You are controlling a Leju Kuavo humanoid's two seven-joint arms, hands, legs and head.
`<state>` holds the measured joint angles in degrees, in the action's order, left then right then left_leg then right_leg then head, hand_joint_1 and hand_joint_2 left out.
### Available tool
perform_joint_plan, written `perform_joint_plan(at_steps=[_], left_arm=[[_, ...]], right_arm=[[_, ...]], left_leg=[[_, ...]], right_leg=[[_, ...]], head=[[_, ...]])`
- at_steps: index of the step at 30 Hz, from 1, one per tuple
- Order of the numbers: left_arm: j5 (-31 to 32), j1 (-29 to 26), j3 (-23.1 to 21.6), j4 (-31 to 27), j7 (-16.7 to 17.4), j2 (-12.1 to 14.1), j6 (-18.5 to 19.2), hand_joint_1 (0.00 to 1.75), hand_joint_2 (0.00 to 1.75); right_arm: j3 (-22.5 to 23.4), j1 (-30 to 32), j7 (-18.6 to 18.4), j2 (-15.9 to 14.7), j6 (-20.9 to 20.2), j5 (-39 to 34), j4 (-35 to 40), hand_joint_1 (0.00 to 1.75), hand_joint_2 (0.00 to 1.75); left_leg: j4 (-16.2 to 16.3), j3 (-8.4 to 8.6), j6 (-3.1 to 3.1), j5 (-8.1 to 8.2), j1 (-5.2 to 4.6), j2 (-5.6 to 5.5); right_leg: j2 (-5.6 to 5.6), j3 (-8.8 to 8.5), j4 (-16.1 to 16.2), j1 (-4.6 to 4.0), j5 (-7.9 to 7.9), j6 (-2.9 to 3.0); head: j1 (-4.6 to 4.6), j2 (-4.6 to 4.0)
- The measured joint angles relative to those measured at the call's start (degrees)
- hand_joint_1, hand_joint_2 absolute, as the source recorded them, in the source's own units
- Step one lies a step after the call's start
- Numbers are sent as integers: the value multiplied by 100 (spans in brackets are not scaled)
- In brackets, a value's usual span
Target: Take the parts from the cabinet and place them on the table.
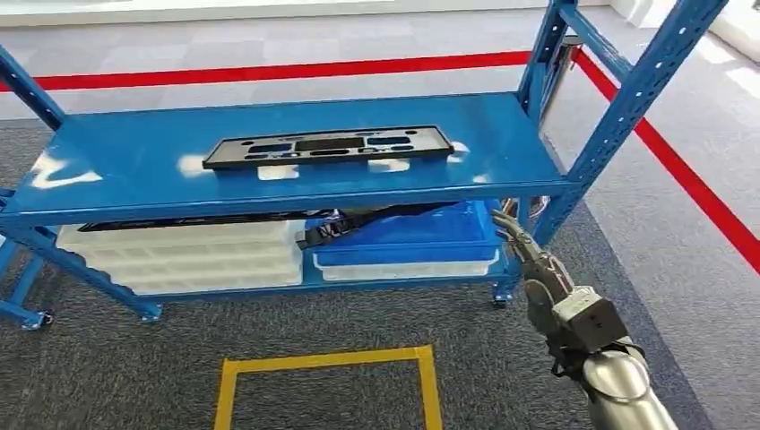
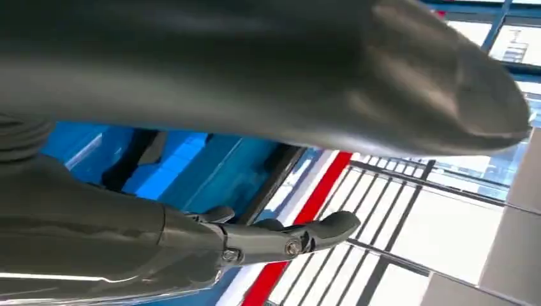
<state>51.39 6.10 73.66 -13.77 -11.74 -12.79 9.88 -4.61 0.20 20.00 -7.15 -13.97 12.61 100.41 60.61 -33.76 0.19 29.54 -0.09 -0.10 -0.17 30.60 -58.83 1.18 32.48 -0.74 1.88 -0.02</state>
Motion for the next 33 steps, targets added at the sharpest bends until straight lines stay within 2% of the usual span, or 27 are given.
perform_joint_plan(at_steps=[2, 4, 5, 6, 8, 9, 10, 11, 12, 14, 16, 17, 19, 20, 21, 22, 23, 24, 25, 26, 27, 29, 30, 31, 33], left_arm=[[4, 12, 0, 0, 9, 0, -13, 0, 0], [4, -4, 0, 0, 9, 2, -26, 0, 0], [4, -7, 0, 0, 11, 0, -28, 0, 0], [4, 0, 0, 0, 9, 0, -28, 0, 0], [7, 10, 0, 0, 11, 0, -28, 0, 0], [7, 8, 0, 0, 11, 0, -28, 0, 0], [7, 3, 0, 0, 11, 0, -31, 0, 0], [7, -5, 0, 0, 11, 0, -33, 0, 0], [7, -10, 0, 0, 11, 0, -33, 0, 0], [7, -11, 0, 0, 11, 0, -33, 0, 0], [7, 2, 0, 0, 13, 4, -33, 0, 0], [7, 6, 0, 0, 13, 6, -35, 0, 0], [7, 10, 0, 0, 11, 4, -35, 0, 0], [7, 21, 0, 0, 13, 7, -35, 0, 0], [7, 27, 0, 0, 9, 7, -35, 0, 0], [7, 27, 0, 0, 9, 7, -35, 0, 0], [7, 19, 0, 0, 9, 7, -33, 0, 0], [7, 9, 0, 0, 9, 7, -33, 0, 0], [7, -5, 0, 0, 9, 7, -33, 0, 0], [7, -17, 0, 0, 9, 7, -33, 0, 0], [7, -21, 0, 0, 9, 7, -33, 0, 0], [7, -16, 0, 0, 9, 7, -31, 0, 0], [7, -24, 0, 0, 9, 18, -31, 0, 0], [7, -23, 0, 0, 9, 26, -28, 0, 0], [4, -15, 0, 0, 7, 26, -31, 0, 0]], right_arm=[[0, 15, 0, 0, 7, 0, 7, 0, 0], [-15, 16, 0, 2, 7, 2, 28, 0, 0], [-13, 23, 0, 0, 7, 0, 53, 0, 0], [-15, 11, 2, 0, 7, 0, 59, 0, 0], [-13, 34, 2, 0, 7, 0, 57, 0, 0], [-17, 63, 0, 0, 7, 0, 57, 0, 0], [-17, 84, 2, 0, 7, 0, 55, 0, 0], [-17, 95, 2, 0, 7, 0, 52, 0, 0], [-17, 91, 2, 0, 7, 0, 52, 0, 0], [-17, 89, 2, 0, 11, 0, 55, 0, 0], [-20, 91, 0, 0, 13, -2, 55, 0, 0], [-20, 110, 0, 0, 15, -2, 59, 0, 0], [-15, 114, 2, 0, 15, -4, 66, 0, 0], [-15, 116, 2, 0, 15, -4, 87, 0, 0], [-13, 108, 7, 0, 15, -7, 107, 0, 0], [-15, 99, 7, 0, 15, -9, 107, 0, 0], [-15, 101, 7, 0, 15, -9, 107, 0, 0], [-15, 110, 7, 0, 15, -11, 107, 0, 0], [-13, 121, 7, 0, 15, -13, 107, 0, 0], [-15, 125, 7, 0, 15, -13, 107, 0, 0], [-15, 125, 7, 0, 15, -13, 107, 0, 0], [-15, 121, 7, 0, 15, -13, 122, 0, 0], [-13, 122, 9, 0, 15, -13, 131, 0, 0], [-13, 107, 7, 0, 15, -15, 131, 0, 0], [-13, 124, 7, 0, 33, -11, 144, 0, 0]], left_leg=[[-102, 13, 45, 51, -14, -3], [-156, 39, 87, 51, -13, -5], [-218, 98, 119, 27, 27, 1], [-241, 138, 149, 44, 28, 6], [-240, 185, 203, 79, 23, 15], [-239, 201, 218, 98, 18, 15], [-237, 223, 220, 119, 17, 12], [-237, 259, 216, 149, 17, 6], [-237, 309, 199, 188, 19, -2], [-230, 438, 137, 284, 23, -6], [-180, 416, 68, 350, -18, -8], [-192, 399, 61, 347, -20, -7], [-208, 419, 40, 368, -10, -4], [-184, 424, 3, 423, -1, -1], [0, 359, -34, 508, -1, -2], [383, 161, -64, 684, 18, -2], [897, -121, -83, 896, 30, -2], [1361, -397, -93, 1031, 32, -2], [1653, -599, -92, 1049, 32, -2], [1661, -668, -89, 926, 30, -3], [1422, -612, -66, 674, 27, -3], [437, -265, 37, -26, -5, -4], [235, -163, 105, -58, -35, -8], [168, -152, 146, -60, -68, -2], [13, -108, 218, 61, -96, -3]], right_leg=[[10, 37, -3, 4, 4, -50], [4, -7, 53, 5, 8, -130], [0, -17, -1, 26, 62, -153], [9, 53, -196, 8, 167, -159], [10, 524, -1094, 6, 575, -182], [10, 779, -1530, 4, 704, -193], [8, 958, -1773, 6, 689, -201], [8, 984, -1698, 11, 518, -207], [6, 870, -1365, 15, 229, -209], [0, 472, -352, 19, -391, -198], [8, 371, -111, 1, -267, -136], [17, 404, -144, -4, -249, -84], [29, 405, -142, -15, -215, -28], [19, 368, -124, 24, -208, 0], [17, 339, -122, 27, -177, 43], [3, 314, -122, 26, -150, 79], [-2, 288, -122, 25, -118, 85], [-2, 262, -123, 23, -89, 86], [1, 226, -123, 22, -57, 86], [8, 170, -123, 20, -20, 86], [18, 104, -122, 16, 22, 85], [23, -67, -118, 1, 123, 69], [19, -112, -93, 22, 162, 54], [34, -110, -92, -2, 184, 15], [27, -112, -90, 20, 151, -50]], head=[[0, 0], [2, 0], [0, 0], [0, 0], [-2, 0], [-2, 0], [-2, 0], [-2, 0], [-2, 0], [-2, 0], [0, 0], [2, 0], [2, 0], [0, 0], [2, 0], [2, 0], [0, 0], [2, 0], [0, 0], [0, 0], [2, 0], [2, 0], [-2, 0], [7, 0], [9, 0]])
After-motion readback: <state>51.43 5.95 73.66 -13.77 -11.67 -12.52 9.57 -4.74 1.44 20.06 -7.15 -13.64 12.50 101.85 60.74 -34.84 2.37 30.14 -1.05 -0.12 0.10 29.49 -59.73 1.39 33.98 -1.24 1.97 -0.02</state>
